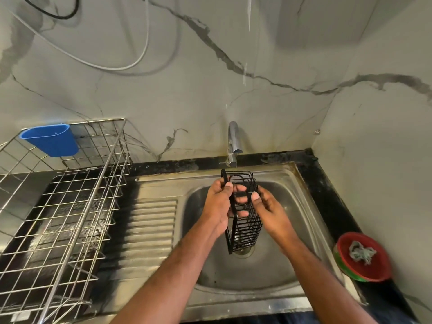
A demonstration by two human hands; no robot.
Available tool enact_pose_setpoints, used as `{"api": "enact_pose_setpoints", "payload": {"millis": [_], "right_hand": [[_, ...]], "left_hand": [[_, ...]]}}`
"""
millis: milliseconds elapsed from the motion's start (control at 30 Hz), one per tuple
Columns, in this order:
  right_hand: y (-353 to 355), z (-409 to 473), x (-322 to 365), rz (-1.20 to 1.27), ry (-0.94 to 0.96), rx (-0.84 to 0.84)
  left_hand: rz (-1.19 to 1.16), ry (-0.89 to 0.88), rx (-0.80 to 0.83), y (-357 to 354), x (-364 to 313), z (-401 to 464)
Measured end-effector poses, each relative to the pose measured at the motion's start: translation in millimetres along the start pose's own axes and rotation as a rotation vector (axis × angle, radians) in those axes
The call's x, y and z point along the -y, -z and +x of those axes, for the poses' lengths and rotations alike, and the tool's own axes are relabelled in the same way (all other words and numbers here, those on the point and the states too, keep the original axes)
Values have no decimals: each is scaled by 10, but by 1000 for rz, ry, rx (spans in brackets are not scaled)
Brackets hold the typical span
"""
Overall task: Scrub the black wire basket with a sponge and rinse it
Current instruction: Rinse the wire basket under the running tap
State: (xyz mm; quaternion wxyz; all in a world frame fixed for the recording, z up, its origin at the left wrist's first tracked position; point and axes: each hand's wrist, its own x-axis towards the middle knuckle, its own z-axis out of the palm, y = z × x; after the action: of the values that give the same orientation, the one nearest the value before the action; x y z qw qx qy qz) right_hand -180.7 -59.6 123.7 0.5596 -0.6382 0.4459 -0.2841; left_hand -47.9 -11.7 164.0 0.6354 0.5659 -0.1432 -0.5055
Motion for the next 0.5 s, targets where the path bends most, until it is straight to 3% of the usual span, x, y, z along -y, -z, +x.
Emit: {"api": "enact_pose_setpoints", "payload": {"millis": [500], "right_hand": [[-18, 327, -92, -47, -27, -59]], "left_hand": [[-168, 43, -35, 24, 13, 449]]}}
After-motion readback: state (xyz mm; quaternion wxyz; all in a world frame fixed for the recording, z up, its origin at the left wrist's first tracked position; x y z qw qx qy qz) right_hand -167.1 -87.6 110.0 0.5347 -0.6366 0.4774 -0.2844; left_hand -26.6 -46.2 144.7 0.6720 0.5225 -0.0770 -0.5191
